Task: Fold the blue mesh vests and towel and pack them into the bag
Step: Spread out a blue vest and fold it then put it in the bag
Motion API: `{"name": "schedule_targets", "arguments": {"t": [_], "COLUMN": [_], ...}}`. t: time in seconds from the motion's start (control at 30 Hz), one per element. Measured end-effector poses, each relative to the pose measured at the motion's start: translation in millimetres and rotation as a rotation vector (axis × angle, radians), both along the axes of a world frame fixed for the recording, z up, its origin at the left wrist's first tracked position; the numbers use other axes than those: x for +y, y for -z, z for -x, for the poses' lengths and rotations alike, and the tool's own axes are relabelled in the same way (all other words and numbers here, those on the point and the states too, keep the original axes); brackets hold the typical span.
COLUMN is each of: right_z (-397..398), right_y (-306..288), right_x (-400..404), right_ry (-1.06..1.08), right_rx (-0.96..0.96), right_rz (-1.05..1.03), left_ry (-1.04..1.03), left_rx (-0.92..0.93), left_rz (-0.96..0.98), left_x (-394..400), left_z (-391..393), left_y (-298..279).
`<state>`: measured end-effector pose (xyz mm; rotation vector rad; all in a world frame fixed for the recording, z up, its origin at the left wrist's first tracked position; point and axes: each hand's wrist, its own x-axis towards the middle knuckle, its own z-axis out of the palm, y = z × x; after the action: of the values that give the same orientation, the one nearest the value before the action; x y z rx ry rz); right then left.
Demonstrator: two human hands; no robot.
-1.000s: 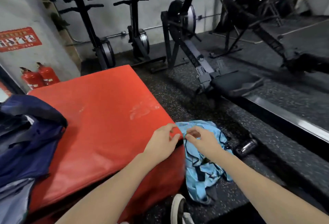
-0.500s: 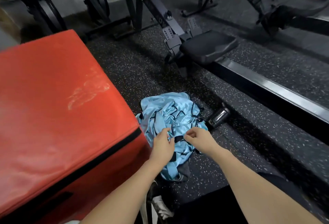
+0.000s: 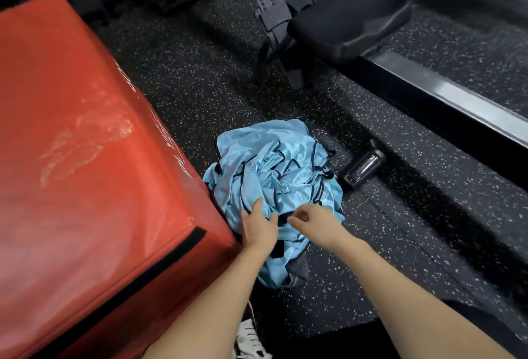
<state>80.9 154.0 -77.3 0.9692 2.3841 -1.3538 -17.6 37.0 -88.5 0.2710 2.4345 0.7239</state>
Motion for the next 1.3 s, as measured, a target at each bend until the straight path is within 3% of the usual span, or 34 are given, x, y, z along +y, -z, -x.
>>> {"name": "schedule_targets", "arguments": {"t": [0.13,0.43,0.7,0.93,1.1,1.3], "right_z": [0,0,-1,-12,-15,-10], "right_y": [10,-2,-54,-108,-165,-253], "right_x": [4,3,-27,-59,-81,-80], "right_ry": [-0.024,0.036,0.041,0.245,0.282,0.308], "right_rx": [-0.023,0.030,0.283,0.530,0.583,0.752], "right_rz": [-0.005,0.017,-0.032,-0.079,-0.065,-0.197], "left_ry": [-0.044,-0.180,-0.166,-0.110,-0.025,0.129], "left_rx": [-0.021,0.206,0.200,0.162,0.159,0.337], "left_rz": [-0.014,-0.196,-0.425,-0.597,-0.734,-0.830], "left_x": [5,5,-9,-33,-49,-67], "left_z": [7,1,-19,-26,-22,-14], "left_y": [8,-23,-97,-173,-239,-336]}}
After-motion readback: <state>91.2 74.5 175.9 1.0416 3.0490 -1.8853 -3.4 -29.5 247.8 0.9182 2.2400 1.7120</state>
